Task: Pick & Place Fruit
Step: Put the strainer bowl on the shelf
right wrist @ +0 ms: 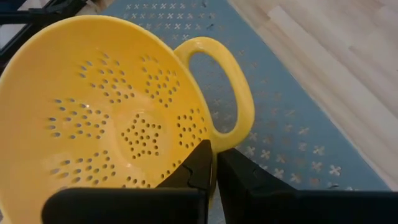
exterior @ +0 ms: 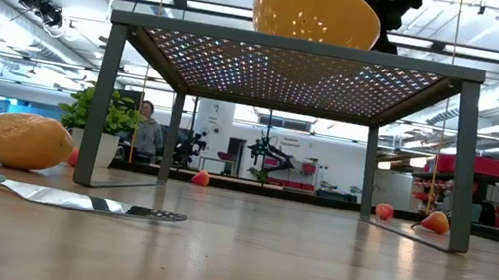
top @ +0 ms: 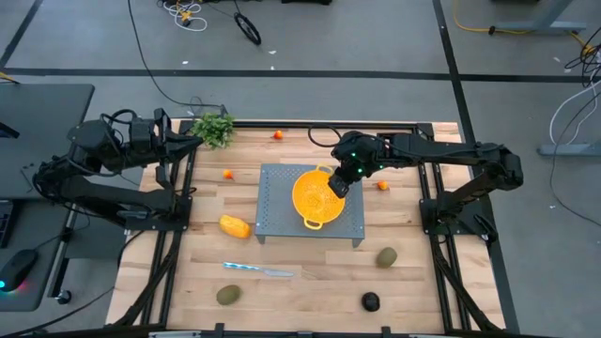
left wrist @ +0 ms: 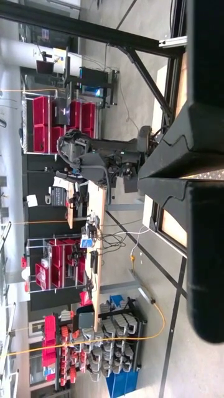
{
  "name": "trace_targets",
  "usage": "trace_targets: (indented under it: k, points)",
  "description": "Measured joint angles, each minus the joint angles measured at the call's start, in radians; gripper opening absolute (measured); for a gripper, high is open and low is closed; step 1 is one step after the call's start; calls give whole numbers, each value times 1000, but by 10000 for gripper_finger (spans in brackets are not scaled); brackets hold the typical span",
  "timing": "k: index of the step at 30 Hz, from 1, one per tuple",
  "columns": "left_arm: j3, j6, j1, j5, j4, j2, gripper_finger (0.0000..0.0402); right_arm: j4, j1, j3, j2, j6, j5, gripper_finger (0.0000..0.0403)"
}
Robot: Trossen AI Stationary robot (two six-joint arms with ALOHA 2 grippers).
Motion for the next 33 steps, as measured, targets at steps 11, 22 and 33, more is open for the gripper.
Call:
trace_targets:
  k: [11,22,33]
  points:
    - [0,-2,0,0,0,0,6,-1,0,0,0,4,-6,25]
    - [0,-3,0,0,0,0,6,-2,-1,0,0,18,-1,46]
    - [0,-3,0,0,0,0,5,-2,-1,0,0,18,0,117]
